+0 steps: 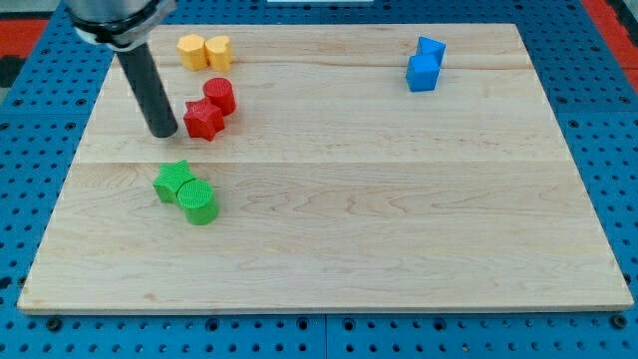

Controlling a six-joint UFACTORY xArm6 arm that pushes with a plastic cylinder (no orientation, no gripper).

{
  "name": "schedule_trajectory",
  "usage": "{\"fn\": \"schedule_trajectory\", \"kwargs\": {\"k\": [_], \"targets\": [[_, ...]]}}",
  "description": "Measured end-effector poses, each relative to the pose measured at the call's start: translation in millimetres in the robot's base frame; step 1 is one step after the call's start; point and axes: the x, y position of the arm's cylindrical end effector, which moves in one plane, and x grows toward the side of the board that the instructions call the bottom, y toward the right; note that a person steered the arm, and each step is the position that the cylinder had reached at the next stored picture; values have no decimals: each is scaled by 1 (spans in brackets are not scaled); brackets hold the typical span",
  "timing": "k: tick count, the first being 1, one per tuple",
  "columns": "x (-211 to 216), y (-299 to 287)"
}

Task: Push the green circle with the green star towards the bottom right

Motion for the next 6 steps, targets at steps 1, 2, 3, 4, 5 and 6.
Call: {"fn": "schedule_trajectory", "kwargs": {"k": [1,2,3,4,5,6], "targets": [[0,16],[0,16],[10,16],[28,15],[39,-3],[55,-11]]}}
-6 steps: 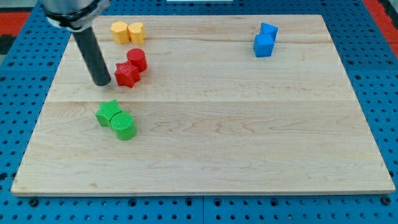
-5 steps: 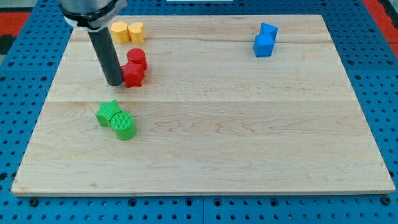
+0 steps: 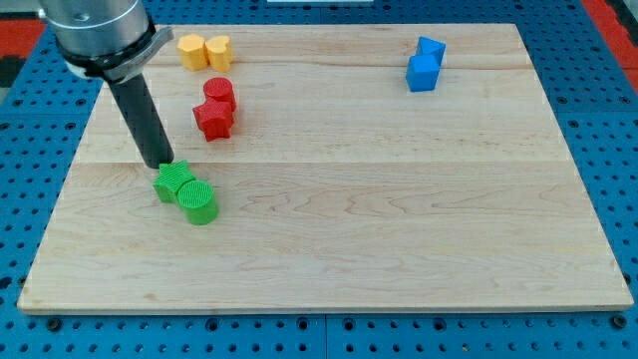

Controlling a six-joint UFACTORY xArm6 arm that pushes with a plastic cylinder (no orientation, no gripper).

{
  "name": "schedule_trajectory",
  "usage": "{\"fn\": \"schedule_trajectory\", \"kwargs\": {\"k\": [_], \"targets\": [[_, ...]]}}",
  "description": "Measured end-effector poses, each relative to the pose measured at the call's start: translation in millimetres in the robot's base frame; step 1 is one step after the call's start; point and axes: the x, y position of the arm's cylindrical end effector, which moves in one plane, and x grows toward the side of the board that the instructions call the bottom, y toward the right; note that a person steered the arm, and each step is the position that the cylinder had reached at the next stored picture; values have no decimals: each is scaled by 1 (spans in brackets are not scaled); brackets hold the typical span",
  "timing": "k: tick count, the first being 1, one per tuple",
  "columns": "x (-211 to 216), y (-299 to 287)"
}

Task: Push the green circle with the green star towards the bottom right

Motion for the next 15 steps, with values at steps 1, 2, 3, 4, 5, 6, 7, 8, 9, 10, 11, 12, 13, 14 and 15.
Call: {"fn": "schedule_trajectory", "kwargs": {"k": [1,2,3,4,5,6,7,8,9,10,11,12,13,14,15], "targets": [[29,15],[47,23],[56,23],[57,41],[55,46],[54,26],[58,13],[71,26],[72,29],[72,57],[72,99],[72,136],[77,166],[94,179],[98,190]]}}
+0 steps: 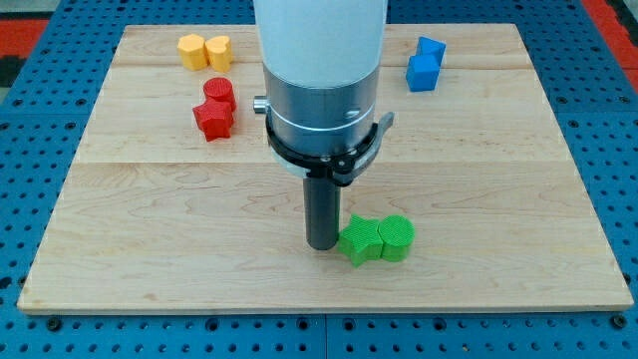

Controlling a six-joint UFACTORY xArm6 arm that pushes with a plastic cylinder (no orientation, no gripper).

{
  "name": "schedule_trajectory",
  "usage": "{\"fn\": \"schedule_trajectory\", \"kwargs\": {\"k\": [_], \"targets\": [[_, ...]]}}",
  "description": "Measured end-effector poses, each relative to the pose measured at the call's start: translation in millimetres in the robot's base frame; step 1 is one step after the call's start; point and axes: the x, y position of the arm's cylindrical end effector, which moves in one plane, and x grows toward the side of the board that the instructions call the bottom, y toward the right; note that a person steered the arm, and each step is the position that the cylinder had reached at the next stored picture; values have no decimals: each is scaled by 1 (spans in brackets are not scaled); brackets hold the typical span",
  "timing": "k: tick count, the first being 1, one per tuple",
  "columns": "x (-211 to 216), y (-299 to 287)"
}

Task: Push the green circle with the green star towards the bottom right

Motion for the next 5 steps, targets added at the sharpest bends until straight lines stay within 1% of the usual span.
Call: {"fn": "schedule_trajectory", "kwargs": {"k": [4,5], "targets": [[0,96],[-7,108]]}}
